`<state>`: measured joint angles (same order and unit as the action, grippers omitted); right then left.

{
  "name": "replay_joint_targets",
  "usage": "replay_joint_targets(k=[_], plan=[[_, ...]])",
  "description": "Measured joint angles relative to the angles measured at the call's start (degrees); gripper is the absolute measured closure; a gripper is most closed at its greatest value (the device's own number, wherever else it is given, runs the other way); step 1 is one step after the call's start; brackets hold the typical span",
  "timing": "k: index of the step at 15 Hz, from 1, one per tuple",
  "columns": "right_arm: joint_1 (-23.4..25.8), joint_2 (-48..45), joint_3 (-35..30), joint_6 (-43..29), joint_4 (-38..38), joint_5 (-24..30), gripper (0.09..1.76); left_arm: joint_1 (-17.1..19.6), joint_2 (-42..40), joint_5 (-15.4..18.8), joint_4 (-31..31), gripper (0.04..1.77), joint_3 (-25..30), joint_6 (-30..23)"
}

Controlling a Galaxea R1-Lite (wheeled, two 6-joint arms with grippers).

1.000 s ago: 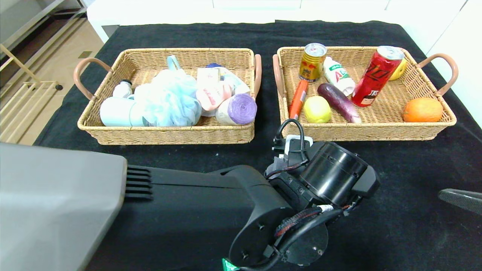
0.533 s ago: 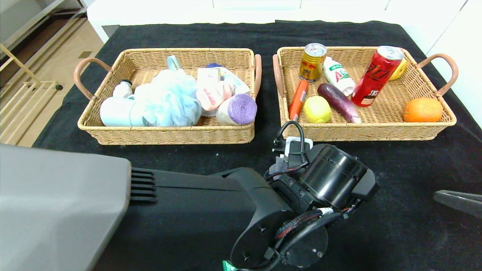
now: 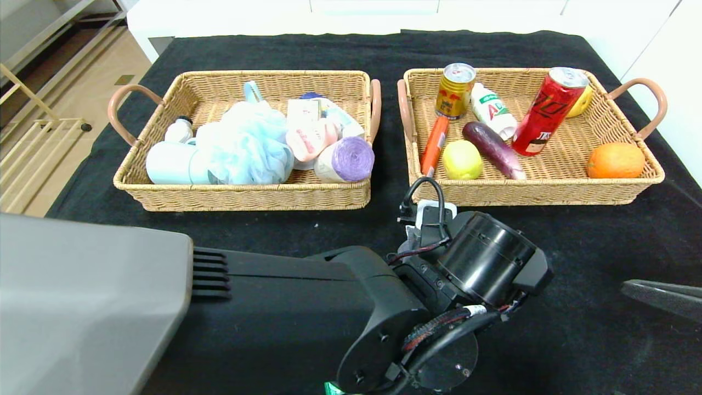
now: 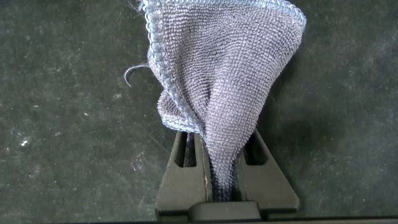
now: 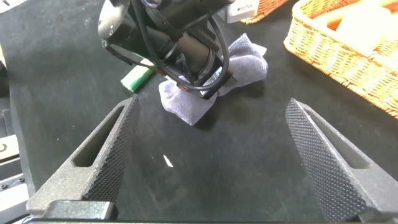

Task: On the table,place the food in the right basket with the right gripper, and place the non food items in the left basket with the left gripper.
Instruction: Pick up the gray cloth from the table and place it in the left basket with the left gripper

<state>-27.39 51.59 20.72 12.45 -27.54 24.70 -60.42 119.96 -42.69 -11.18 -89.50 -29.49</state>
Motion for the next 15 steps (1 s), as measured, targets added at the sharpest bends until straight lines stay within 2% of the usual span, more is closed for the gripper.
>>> replay_joint_targets(k=[10,15], plan=[[0.4,0.3,0.0,0.0,-0.3,-0.1,0.14,0.3,-0.3,-0.7,-0.3,1.55,0.1,0.2],[0.4,-0.6,1.0,-0.8,-0.4,-0.2,0.14,-0.3,-4.2,-0.8,-1.2,1.55,0.3,1.0]])
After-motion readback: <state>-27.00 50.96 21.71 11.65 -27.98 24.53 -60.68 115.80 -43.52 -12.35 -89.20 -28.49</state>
